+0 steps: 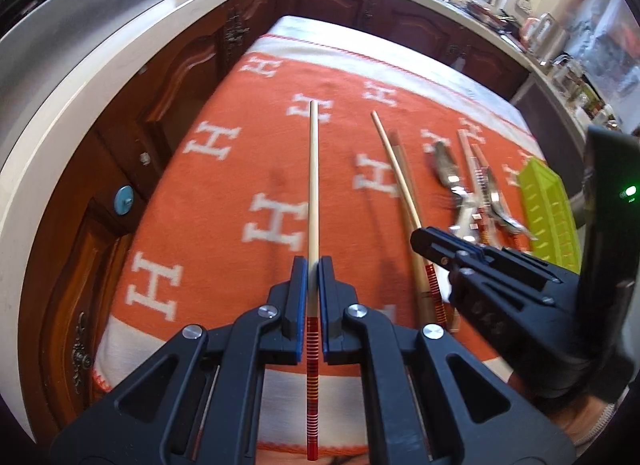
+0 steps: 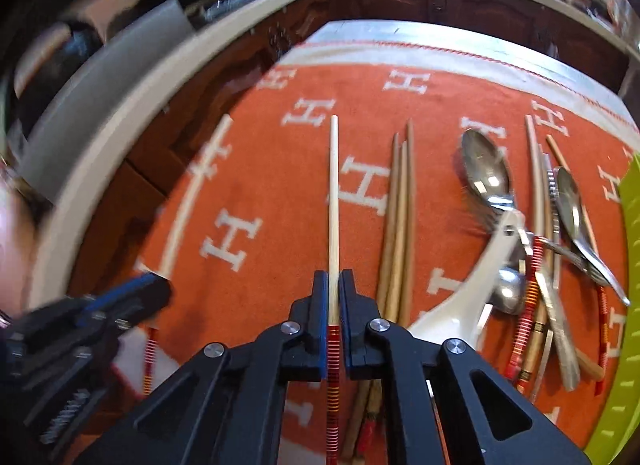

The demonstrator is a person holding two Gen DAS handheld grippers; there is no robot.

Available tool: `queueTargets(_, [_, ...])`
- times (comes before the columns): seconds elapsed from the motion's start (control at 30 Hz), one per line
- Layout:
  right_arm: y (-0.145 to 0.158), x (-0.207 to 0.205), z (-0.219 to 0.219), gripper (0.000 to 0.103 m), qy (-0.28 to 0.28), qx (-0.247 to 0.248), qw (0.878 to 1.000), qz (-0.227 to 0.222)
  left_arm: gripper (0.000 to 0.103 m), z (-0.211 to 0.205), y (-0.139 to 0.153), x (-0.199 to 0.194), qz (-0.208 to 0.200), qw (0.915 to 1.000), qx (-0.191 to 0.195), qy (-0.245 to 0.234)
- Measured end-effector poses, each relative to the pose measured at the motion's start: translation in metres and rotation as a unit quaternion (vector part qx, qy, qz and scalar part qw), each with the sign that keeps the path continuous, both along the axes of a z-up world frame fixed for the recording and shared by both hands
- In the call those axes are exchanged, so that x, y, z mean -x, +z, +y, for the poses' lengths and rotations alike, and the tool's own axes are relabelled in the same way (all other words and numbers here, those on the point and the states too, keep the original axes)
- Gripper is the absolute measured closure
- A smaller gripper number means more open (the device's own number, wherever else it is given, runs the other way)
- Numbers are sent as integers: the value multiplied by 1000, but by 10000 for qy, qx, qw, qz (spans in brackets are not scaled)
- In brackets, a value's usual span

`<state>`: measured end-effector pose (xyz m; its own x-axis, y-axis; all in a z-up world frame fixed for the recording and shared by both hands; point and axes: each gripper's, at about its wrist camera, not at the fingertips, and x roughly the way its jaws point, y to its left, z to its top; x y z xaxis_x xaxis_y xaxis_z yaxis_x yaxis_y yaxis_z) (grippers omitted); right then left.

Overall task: Organize utensils
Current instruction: 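Carry both chopsticks into the green tray and open both tools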

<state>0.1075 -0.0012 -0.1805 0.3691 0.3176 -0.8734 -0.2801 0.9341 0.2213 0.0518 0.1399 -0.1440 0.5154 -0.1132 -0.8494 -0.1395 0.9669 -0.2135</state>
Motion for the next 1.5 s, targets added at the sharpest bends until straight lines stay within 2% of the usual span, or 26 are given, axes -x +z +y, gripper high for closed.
queueTargets(0.17, [42, 3, -56, 98, -392, -609, 9973, -138, 100, -47, 32, -11, -168, 9983, 168, -541])
queueTargets(0.27, [62, 8, -91, 98, -655, -811, 9943, -242, 100, -84, 51, -19, -259, 9949, 271, -940])
queueTargets(0.37, [82, 16, -136, 98, -994, -977, 9897, -333, 100, -128, 66, -29, -252, 9888, 485, -1391])
queueTargets(0.47, [96, 30, -187, 98, -1348, -944, 9852, -475, 100, -176, 76, -39, -176, 9804, 718, -1829])
queueTargets(0.63, [98, 46, -271, 98, -1988, -746, 9758, -531, 100, -260, 82, -50, -46, 9654, 949, -2428])
queueTargets(0.83, [78, 53, -346, 98, -2505, -522, 9661, -336, 100, -323, 61, -67, 435, 9551, 1226, -2661])
queueTargets(0.9, [72, 52, -362, 98, -2594, -493, 9642, -252, 100, -333, 51, -73, 551, 9545, 1229, -2660])
queueTargets(1.07, [57, 47, -385, 96, -2619, -216, 9647, -149, 99, -341, 30, -79, 532, 9588, 900, -2642])
queueTargets(1.1, [53, 46, -390, 92, -2640, -173, 9643, -120, 99, -342, 28, -79, 552, 9594, 852, -2633])
queueTargets(1.17, [43, 45, -397, 76, -2711, -163, 9624, -71, 98, -337, 23, -82, 601, 9594, 817, -2630])
queueTargets(1.2, [41, 44, -398, 67, -2735, -177, 9617, -93, 94, -337, 22, -82, 614, 9603, 796, -2603])
queueTargets(1.33, [39, 34, -388, 64, -2725, -108, 9619, -193, 66, -330, 21, -77, 465, 9646, 687, -2505])
queueTargets(1.5, [39, 40, -381, 64, -2718, -112, 9622, -101, 66, -315, 31, -68, 220, 9648, 571, -2559])
